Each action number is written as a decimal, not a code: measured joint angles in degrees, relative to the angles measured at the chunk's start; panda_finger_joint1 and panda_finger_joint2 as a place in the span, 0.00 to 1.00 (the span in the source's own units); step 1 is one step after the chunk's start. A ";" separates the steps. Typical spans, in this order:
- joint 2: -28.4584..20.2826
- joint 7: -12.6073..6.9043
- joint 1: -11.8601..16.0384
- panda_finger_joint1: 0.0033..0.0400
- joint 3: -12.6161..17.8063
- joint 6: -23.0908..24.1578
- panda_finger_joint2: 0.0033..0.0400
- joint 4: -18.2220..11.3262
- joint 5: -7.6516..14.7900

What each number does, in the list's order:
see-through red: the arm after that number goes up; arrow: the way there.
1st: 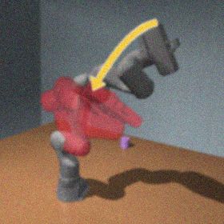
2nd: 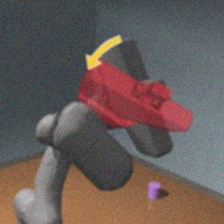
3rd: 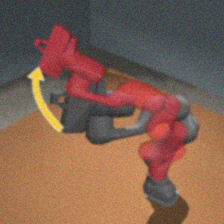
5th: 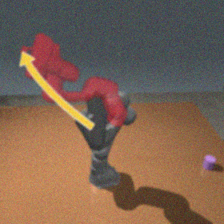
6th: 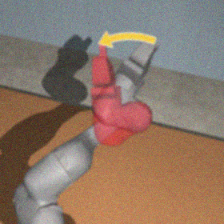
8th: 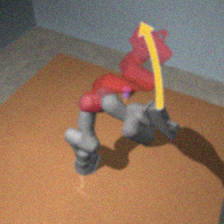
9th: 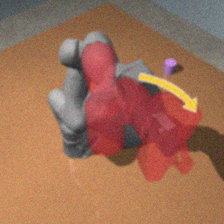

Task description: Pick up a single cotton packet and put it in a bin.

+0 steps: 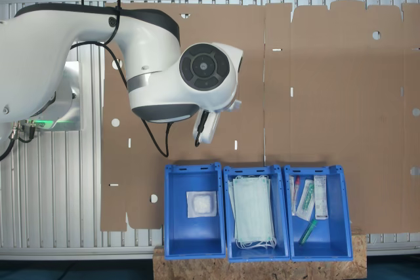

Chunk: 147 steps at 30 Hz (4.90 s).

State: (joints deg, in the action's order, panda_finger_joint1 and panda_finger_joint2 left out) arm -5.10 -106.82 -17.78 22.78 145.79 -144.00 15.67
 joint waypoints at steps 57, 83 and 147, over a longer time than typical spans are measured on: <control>-1.60 3.25 1.90 0.05 21.43 -8.43 0.05 4.52 6.53; -1.60 5.37 1.90 0.05 21.65 -8.97 0.05 4.52 6.61; -1.61 6.03 1.90 1.00 21.65 -8.98 1.00 4.52 6.61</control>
State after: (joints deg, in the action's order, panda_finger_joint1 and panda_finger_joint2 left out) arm -6.71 -100.78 -15.87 44.43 136.81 -139.48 22.29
